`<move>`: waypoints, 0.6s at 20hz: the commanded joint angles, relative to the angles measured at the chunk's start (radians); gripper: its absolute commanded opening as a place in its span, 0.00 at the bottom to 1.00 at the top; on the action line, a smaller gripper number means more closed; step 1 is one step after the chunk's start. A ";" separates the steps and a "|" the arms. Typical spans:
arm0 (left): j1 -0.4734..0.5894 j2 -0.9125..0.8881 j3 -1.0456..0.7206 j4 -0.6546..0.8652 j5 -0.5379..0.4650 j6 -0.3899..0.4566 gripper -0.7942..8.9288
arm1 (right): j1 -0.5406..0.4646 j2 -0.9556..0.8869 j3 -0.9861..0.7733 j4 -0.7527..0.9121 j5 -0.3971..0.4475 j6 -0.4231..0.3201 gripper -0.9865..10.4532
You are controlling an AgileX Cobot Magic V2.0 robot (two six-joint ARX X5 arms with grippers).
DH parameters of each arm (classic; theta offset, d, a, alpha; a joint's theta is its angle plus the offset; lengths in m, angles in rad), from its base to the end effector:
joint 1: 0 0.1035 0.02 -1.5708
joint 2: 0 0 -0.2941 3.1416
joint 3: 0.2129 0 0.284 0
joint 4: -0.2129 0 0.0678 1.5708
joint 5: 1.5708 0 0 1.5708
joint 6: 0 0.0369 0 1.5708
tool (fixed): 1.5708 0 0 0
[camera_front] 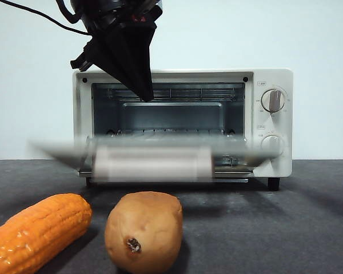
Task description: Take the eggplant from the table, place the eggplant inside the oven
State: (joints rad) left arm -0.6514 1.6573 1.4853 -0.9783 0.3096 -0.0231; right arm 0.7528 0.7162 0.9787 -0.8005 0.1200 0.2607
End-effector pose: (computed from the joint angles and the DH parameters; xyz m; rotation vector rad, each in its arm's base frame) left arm 0.2884 -0.2340 0.3141 0.1837 1.1833 -0.8356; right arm 0.1054 0.0927 0.3731 0.0158 0.5703 0.5463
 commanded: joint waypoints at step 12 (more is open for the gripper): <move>0.195 -0.399 -0.253 0.145 -0.056 -0.014 0.09 | 0.037 0.309 0.125 0.089 -0.156 -0.262 0.22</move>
State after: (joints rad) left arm -0.4541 1.2598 1.2301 -0.8398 0.2577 -0.0238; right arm 0.7788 1.0119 1.0840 -0.7231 -0.0334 0.0364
